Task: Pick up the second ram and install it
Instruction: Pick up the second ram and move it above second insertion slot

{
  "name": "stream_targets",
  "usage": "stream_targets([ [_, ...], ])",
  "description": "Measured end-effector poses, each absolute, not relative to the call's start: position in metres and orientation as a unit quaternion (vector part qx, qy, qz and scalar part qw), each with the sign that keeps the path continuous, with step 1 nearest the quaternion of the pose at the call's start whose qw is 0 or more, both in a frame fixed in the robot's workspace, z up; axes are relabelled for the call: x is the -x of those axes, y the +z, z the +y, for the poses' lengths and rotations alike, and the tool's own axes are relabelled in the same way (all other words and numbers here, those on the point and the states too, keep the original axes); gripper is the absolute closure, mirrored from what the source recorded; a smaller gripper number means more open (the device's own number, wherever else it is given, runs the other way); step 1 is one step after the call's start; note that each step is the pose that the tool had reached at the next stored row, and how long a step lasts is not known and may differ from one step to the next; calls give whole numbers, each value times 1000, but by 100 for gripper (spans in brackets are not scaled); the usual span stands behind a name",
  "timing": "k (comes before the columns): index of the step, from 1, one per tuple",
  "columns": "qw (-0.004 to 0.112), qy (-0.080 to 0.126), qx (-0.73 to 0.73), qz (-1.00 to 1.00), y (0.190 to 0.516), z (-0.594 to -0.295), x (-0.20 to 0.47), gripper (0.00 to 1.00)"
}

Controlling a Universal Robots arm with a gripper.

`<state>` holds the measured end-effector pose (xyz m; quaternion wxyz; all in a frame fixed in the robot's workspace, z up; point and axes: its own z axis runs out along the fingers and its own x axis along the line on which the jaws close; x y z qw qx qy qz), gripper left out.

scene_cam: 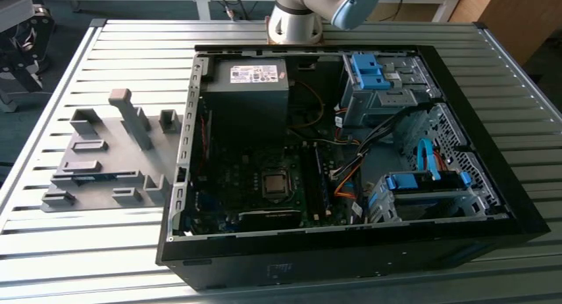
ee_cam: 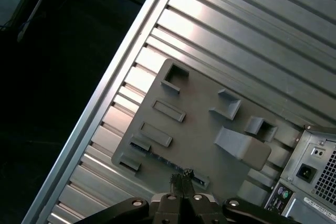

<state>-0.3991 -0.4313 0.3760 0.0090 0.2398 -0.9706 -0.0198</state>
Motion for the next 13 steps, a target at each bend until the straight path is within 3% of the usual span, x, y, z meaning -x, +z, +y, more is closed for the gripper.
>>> stream_targets([
  [13,8,-22,-243,-970,376,-432,399,89],
])
